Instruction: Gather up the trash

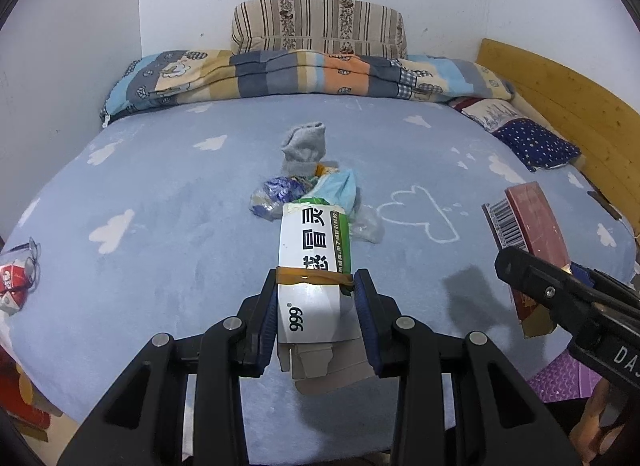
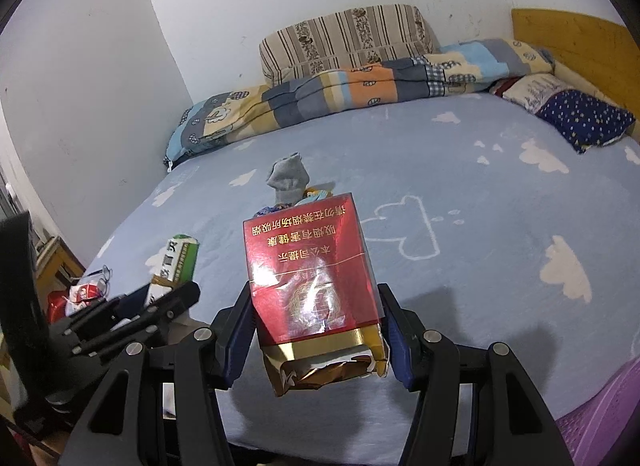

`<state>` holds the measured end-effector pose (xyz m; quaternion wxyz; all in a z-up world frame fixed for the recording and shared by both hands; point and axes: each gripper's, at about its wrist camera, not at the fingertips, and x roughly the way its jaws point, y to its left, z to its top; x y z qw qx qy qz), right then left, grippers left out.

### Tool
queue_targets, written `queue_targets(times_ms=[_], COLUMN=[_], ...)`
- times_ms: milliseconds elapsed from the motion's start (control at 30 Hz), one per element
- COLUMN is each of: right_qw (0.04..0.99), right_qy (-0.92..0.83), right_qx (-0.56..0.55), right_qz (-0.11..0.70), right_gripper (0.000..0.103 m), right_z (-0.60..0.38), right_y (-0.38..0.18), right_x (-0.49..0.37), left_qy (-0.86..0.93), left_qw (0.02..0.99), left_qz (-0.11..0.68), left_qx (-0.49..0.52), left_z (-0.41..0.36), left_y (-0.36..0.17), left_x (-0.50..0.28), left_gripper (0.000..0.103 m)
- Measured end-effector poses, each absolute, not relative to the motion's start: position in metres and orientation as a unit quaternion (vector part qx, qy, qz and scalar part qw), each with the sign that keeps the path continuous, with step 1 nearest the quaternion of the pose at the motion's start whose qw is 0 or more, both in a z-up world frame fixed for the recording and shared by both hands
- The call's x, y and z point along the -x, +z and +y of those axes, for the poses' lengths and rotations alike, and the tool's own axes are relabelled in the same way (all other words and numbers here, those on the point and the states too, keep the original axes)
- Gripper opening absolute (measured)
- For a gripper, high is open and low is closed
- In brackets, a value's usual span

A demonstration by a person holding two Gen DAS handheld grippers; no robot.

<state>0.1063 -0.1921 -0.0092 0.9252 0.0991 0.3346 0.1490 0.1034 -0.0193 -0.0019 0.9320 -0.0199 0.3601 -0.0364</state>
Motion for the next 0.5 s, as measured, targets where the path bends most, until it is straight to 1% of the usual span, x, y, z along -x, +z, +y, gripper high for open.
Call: queue_targets(times_ms=[200,500], right_qw=[0.927,0.928], right_qy=[0.149,0.146], right_qx=[-0.102,-0.100], right_qz=[0.329,0.327], right_gripper=[0.061,0.061], right_z=[-0.192,-0.188], right_y=[-0.008,-0.007], right_x=[-0.103,-0.100], left_qy=[-0.039,-0.034], left_qw=[0.937,0.937], left_qz=[0.347,0.347], left_qx=[0.002,0.002], left_z=[-0.032,-0.029], left_y=[0.000,-0.002], left_x=[-0.099,-0.098], left_gripper=[0.035,0.035])
